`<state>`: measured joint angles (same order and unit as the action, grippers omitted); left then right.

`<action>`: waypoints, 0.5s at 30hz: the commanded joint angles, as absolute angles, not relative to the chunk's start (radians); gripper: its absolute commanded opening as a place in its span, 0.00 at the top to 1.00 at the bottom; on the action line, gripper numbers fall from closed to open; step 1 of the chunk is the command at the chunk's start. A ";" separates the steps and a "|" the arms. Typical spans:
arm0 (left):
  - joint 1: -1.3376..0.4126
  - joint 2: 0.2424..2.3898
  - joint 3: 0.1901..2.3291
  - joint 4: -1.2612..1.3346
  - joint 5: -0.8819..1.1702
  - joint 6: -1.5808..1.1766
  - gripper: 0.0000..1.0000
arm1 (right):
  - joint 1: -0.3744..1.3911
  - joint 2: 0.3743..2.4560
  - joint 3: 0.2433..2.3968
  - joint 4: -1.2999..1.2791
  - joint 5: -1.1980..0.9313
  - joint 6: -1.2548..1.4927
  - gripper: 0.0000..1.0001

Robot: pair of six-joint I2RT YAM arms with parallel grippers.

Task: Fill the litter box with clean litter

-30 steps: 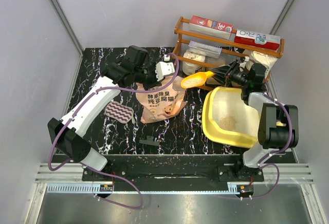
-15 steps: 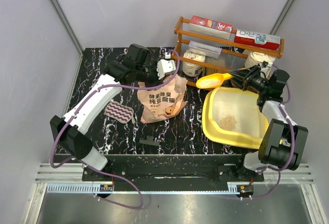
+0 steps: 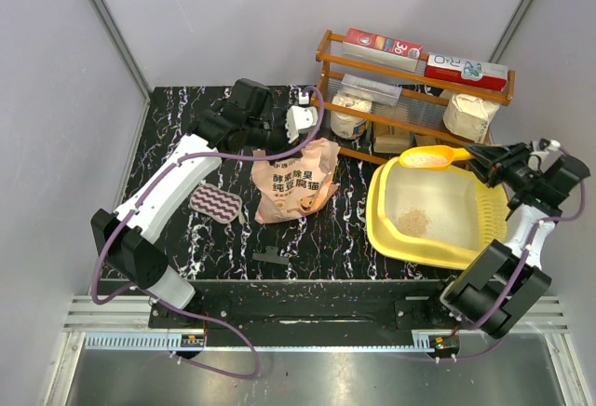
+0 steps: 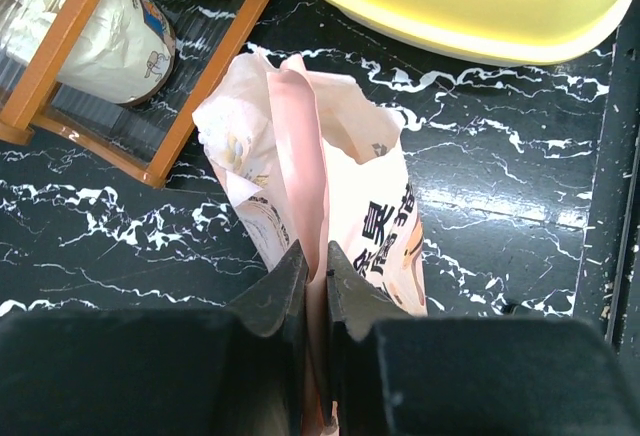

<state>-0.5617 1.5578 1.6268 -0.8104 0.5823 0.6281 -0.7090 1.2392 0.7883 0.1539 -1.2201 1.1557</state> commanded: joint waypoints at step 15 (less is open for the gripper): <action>-0.583 1.439 1.548 -0.560 0.719 0.621 0.86 | -0.897 1.213 1.097 -0.658 -1.039 0.276 1.00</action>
